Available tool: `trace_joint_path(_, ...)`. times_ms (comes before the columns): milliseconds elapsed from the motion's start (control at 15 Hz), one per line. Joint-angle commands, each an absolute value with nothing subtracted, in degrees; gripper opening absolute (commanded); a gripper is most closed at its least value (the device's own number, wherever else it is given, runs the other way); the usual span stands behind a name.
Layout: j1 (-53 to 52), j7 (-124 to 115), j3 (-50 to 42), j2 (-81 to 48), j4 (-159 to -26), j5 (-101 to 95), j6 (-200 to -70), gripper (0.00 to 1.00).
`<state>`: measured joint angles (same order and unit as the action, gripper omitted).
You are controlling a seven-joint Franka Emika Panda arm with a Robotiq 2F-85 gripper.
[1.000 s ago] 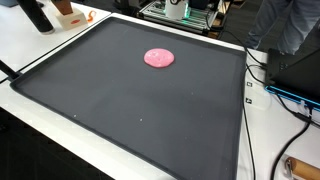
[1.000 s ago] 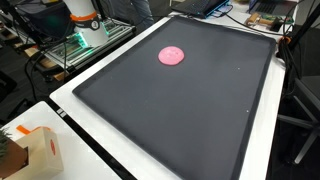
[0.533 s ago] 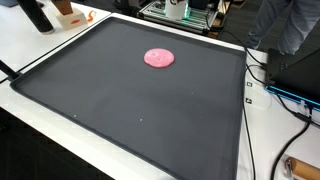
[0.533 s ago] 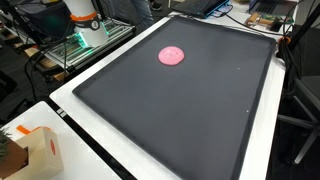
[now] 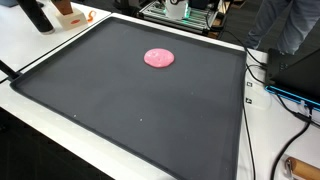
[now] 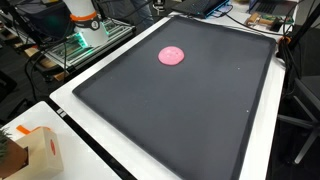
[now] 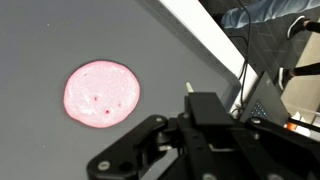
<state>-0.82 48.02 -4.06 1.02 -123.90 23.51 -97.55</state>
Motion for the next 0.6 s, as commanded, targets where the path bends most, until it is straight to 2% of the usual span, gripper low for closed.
trace_joint_path(0, 3.10, 57.41, -5.87, -4.25, -121.11, 28.53, -92.65, 0.03)
trace_joint_path(533, 9.43, 68.83, -6.19, -12.87, -117.06, 32.28, -89.70, 0.03)
